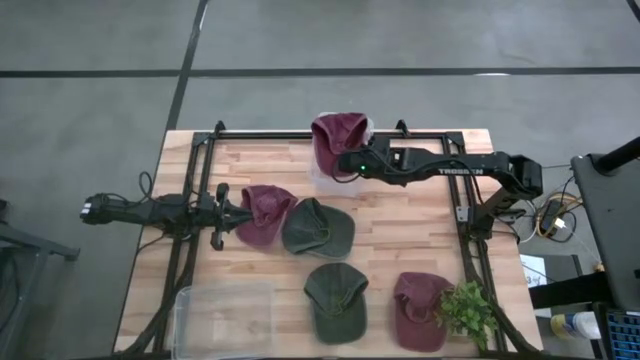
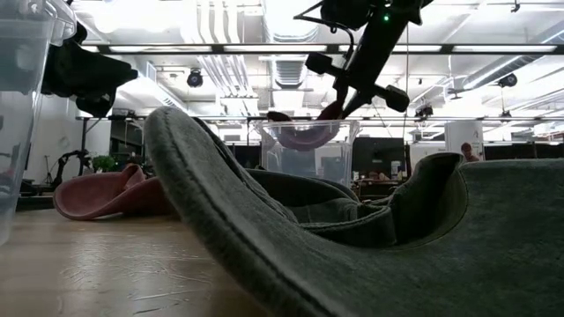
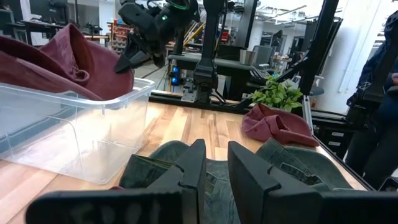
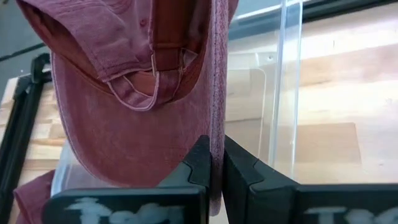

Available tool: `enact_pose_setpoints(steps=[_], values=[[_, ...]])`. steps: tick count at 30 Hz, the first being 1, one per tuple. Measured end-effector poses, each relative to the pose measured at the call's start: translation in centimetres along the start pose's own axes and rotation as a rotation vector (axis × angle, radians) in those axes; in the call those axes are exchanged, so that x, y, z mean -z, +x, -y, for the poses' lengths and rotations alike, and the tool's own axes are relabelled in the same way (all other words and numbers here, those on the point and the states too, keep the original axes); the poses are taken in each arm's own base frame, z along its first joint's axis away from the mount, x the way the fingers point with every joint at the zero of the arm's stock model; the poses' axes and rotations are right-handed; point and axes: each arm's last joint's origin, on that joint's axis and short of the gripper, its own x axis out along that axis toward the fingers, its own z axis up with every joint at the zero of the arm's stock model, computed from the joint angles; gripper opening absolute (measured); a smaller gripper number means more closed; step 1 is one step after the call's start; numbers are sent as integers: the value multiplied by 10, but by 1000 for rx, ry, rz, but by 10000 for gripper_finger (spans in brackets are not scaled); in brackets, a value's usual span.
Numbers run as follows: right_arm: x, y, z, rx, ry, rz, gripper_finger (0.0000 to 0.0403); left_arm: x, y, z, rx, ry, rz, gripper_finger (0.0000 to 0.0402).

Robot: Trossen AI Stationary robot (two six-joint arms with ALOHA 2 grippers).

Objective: Pick & Place hat
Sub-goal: Put the top right red cap into the top transparent bin, then put the bottom red cap into the top transparent bin

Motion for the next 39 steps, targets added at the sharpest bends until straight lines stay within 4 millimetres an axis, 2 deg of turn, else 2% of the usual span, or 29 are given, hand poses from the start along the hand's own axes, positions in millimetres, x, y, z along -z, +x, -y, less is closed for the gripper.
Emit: enact_pose_setpoints(steps=[3,6,18,23,29,39], values=[[0,0,0,-2,4,-12,14,0,0,0,0,0,0,60],[0,0,0,-1,-11,-12,32,0,0,0,0,0,0,60],[0,1,2,12,-51,-45,205,0,0,0,1,0,0,60],[-7,-9,-5,-32,-129,-42,251,0,0,0,1,0,-1,60],[-7,-20,-14,-100,-251,-113,271,0,0,0,1,0,0,60],[19,-34,-16,-156,-373,-292,255,0,0,0,1,0,0,60]])
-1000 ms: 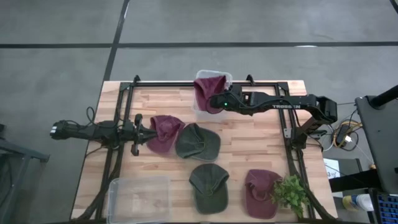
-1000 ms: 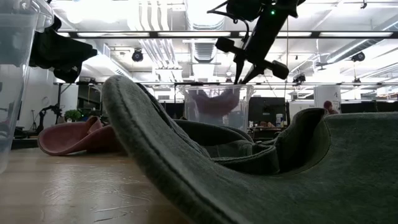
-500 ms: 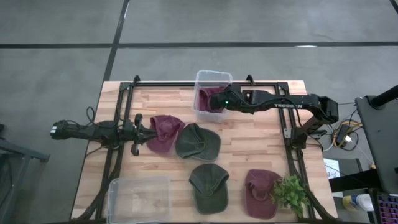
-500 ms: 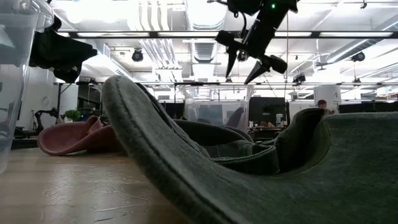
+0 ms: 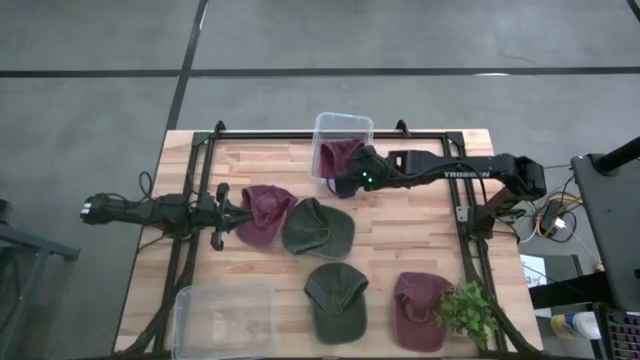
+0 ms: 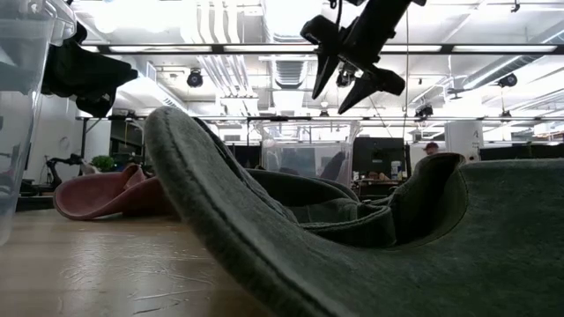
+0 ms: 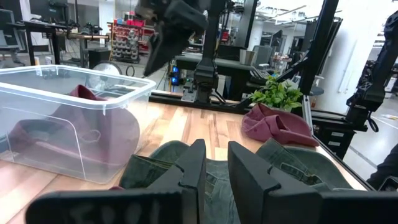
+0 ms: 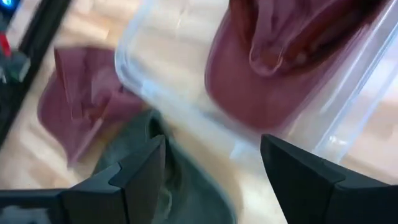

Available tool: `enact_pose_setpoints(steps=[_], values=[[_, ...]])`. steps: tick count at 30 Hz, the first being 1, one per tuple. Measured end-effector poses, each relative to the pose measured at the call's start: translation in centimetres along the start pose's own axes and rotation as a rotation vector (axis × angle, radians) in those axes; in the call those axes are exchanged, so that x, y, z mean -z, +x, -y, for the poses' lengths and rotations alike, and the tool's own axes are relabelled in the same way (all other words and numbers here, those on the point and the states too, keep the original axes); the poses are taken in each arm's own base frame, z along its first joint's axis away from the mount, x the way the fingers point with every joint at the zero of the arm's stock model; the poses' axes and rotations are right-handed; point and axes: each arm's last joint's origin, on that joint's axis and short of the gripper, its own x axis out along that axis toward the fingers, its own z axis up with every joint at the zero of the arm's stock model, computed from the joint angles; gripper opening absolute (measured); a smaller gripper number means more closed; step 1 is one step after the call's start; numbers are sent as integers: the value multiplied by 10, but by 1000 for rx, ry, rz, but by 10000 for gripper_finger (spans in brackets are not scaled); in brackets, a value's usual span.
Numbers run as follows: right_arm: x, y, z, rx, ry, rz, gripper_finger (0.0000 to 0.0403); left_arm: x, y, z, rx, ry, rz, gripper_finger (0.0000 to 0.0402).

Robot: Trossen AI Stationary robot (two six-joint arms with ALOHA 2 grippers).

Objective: Pick & Place hat
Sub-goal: Put the bottom red cap into the top transparent bin

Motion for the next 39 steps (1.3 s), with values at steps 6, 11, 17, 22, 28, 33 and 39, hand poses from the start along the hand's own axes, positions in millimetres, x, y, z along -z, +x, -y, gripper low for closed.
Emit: enact_pose_setpoints(steps=[6,11,17,22,28,33,39], values=[[22,-5,-10,-90,-44,-192,248,0,0,0,0,0,0,60],[41,-11,-17,-122,-101,-282,247,0,0,0,0,0,0,60],[57,-17,-24,-141,-145,-307,242,0,0,0,0,0,0,60],[74,-24,-31,-163,-191,-333,240,0,0,0,0,0,0,60],[94,-32,-37,-180,-210,-365,241,0,0,0,0,0,-1,60],[108,-39,-41,-198,-244,-387,238,0,0,0,0,0,0,60],[127,-48,-45,-216,-281,-416,237,0,0,0,1,0,-1,60]])
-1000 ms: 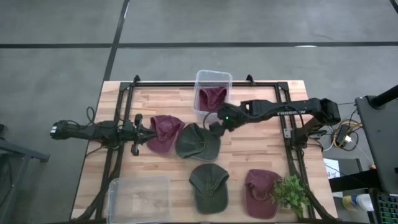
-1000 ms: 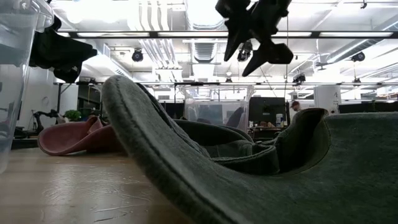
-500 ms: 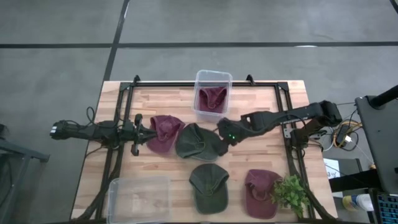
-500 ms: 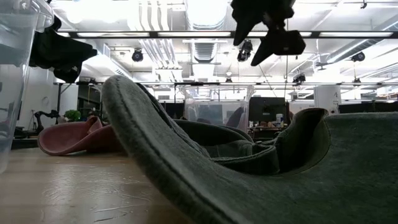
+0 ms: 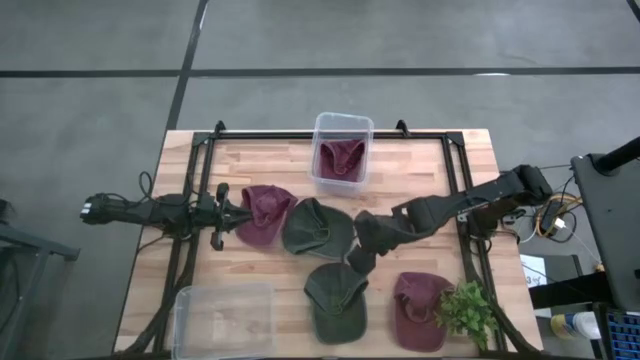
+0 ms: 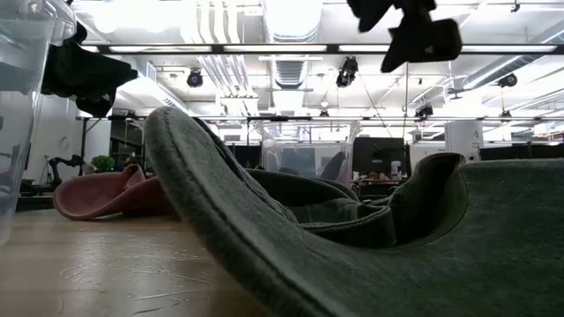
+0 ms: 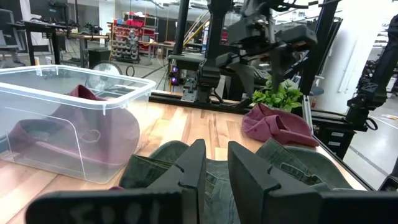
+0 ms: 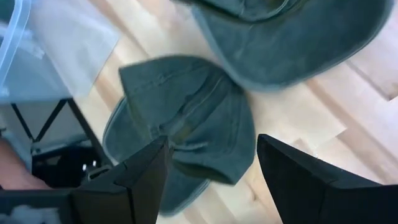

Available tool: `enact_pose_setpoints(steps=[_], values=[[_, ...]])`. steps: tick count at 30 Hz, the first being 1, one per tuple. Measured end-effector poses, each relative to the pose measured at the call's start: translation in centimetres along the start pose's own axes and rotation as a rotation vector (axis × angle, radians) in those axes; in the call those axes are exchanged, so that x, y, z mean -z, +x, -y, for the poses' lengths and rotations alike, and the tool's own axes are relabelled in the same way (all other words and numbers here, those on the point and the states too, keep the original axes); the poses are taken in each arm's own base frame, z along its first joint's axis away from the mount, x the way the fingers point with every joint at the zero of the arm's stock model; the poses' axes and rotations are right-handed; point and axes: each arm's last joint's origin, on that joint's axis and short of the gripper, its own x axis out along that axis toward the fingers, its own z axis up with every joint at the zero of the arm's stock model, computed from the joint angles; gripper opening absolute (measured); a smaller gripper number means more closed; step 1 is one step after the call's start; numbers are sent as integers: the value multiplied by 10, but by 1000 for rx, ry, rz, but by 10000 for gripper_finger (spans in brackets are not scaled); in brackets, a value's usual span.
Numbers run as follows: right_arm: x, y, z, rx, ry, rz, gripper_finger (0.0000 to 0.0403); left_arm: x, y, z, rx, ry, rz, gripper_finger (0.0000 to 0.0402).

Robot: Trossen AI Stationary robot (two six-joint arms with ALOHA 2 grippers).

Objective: Pick & Place hat
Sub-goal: Put the bottom red cap into the top transparent bin

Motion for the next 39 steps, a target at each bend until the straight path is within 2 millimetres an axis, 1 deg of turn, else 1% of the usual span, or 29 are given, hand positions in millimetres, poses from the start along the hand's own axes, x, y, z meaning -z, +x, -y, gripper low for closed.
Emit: enact_pose_setpoints(steps=[5,10,14,19,24,29,31,36,39], values=[[13,0,-6,-10,-35,-21,237,0,0,0,0,0,0,60],[24,-1,-8,14,-63,-46,237,0,0,0,-1,0,0,60],[34,-2,-6,50,-24,-105,237,0,0,0,0,0,0,60],[43,-3,-8,59,8,-124,237,0,0,0,-1,0,1,60],[54,-4,-12,53,-11,-151,237,0,0,0,-1,0,0,60],[70,-6,-14,48,-48,-260,237,0,0,0,-1,0,1,60],[75,-6,-13,79,4,-287,237,0,0,0,-1,0,1,60],[82,-8,-8,185,267,-311,237,0,0,0,-1,0,0,60],[83,-9,-4,234,341,-307,237,0,0,0,-1,0,1,60]])
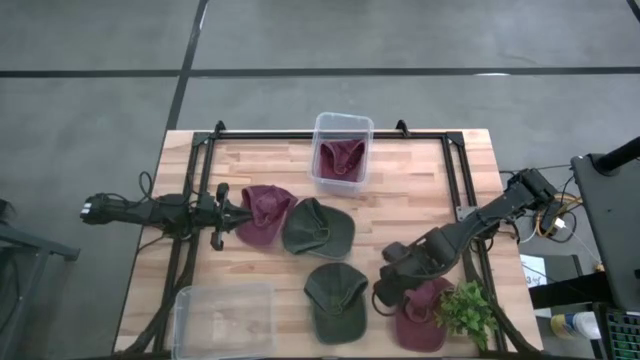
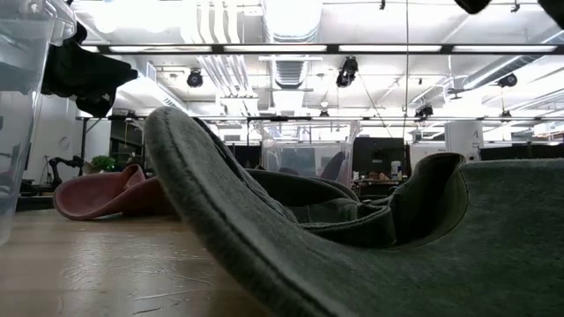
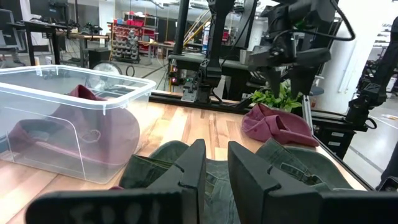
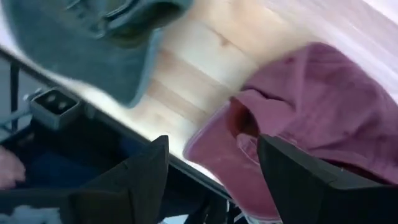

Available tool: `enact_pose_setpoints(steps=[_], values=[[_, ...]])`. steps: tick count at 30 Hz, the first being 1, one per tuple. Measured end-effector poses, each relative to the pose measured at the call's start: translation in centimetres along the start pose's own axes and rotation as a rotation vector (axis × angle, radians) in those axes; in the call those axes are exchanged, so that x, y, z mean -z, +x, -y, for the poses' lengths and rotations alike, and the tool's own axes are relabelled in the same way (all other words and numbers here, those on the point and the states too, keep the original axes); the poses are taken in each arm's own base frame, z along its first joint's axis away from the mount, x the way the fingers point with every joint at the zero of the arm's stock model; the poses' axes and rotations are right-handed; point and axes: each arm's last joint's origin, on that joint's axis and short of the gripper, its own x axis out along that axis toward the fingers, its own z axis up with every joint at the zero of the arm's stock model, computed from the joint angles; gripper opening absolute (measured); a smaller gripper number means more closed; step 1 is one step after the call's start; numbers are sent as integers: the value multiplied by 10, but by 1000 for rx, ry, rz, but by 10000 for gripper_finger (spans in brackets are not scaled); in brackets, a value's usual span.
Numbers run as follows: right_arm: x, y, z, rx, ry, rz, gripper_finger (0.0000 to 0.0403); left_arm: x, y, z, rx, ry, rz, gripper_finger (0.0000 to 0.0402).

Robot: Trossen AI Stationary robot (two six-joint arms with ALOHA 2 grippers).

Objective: Pick & Place hat
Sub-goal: Put the bottom red cap into the top transparent bin

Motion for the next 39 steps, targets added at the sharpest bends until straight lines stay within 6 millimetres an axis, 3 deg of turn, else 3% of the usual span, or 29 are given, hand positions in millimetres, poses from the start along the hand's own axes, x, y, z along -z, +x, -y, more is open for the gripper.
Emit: enact_pose_setpoints(steps=[10,28,34,39], values=[[-3,22,3,134,160,-32,237,0,0,0,0,0,0,60],[-18,85,-8,293,143,-193,233,0,0,0,1,0,0,60],[-19,93,-12,268,117,-204,192,0,0,0,1,0,0,60],[-20,93,-11,273,86,-149,121,0,0,0,1,0,0,60]])
